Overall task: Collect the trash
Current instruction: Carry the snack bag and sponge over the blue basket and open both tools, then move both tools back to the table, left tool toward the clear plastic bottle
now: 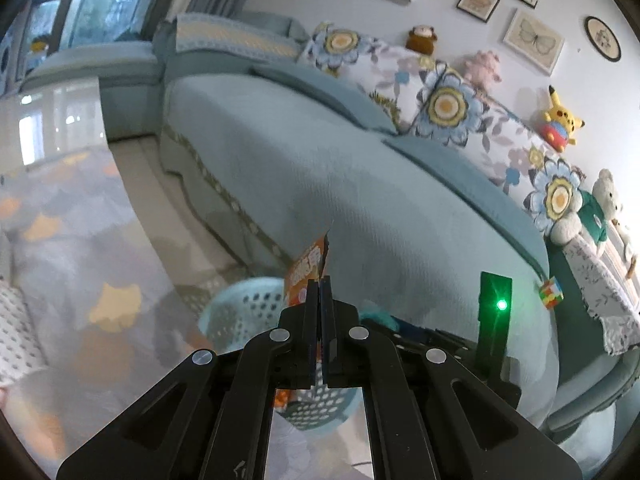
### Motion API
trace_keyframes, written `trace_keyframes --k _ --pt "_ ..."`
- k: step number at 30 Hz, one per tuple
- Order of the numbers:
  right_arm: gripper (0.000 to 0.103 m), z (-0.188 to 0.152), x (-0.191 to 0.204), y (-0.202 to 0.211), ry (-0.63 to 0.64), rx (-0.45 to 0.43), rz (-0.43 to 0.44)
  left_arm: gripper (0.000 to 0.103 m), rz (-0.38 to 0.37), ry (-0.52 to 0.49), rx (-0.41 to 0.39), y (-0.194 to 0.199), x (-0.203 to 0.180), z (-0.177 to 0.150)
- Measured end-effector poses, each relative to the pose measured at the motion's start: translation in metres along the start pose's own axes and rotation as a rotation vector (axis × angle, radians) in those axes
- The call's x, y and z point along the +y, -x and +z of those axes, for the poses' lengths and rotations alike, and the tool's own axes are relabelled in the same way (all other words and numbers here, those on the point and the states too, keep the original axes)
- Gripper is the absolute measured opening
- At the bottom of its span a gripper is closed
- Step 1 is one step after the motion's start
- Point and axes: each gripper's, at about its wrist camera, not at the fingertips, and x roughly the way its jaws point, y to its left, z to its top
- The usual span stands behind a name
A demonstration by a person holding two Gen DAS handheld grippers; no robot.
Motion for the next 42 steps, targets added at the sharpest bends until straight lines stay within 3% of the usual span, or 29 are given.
trace_keyframes --k 4,8,11,20,24,29,34,37,39,42 --pt "0.048 -0.004 -0.008 -0.015 -0.024 0.042 -0.008 0.002 0.000 0.004 0.019 -0.014 0.002 -0.003" --pt "0.055 -0.008 -0.011 -0.019 -0.038 0.051 -0.002 0.037 0.041 -0.002 0.015 -0.014 0.006 -0.006" --pt "0.059 -0.008 -0.011 -0.020 -0.040 0.046 -0.010 0.054 0.044 0.006 -0.001 -0.001 0.011 -0.006" --pt "0.064 -0.003 -0.001 -0.004 -0.011 0.010 0.003 0.062 0.077 0.012 -0.059 0.025 0.016 -0.002" --pt "0.064 0.001 0.014 0.012 0.000 -0.029 0.056 0.062 0.104 0.015 -0.093 0.046 0.021 -0.002" --pt "0.064 0.008 0.061 0.044 0.074 -0.101 0.166 0.074 0.198 0.014 -0.177 0.092 0.035 -0.003" --pt "0.064 0.009 0.125 0.062 0.170 -0.131 0.241 0.074 0.299 0.073 -0.252 0.149 0.067 -0.006" --pt "0.064 0.005 0.167 0.065 0.232 -0.135 0.286 0.076 0.381 0.118 -0.297 0.188 0.094 -0.011" --pt "0.064 0.003 0.194 0.063 0.273 -0.132 0.303 0.084 0.457 0.144 -0.322 0.211 0.109 -0.014" --pt "0.064 -0.009 0.237 0.050 0.316 -0.106 0.320 0.087 0.574 0.194 -0.357 0.245 0.135 -0.022"
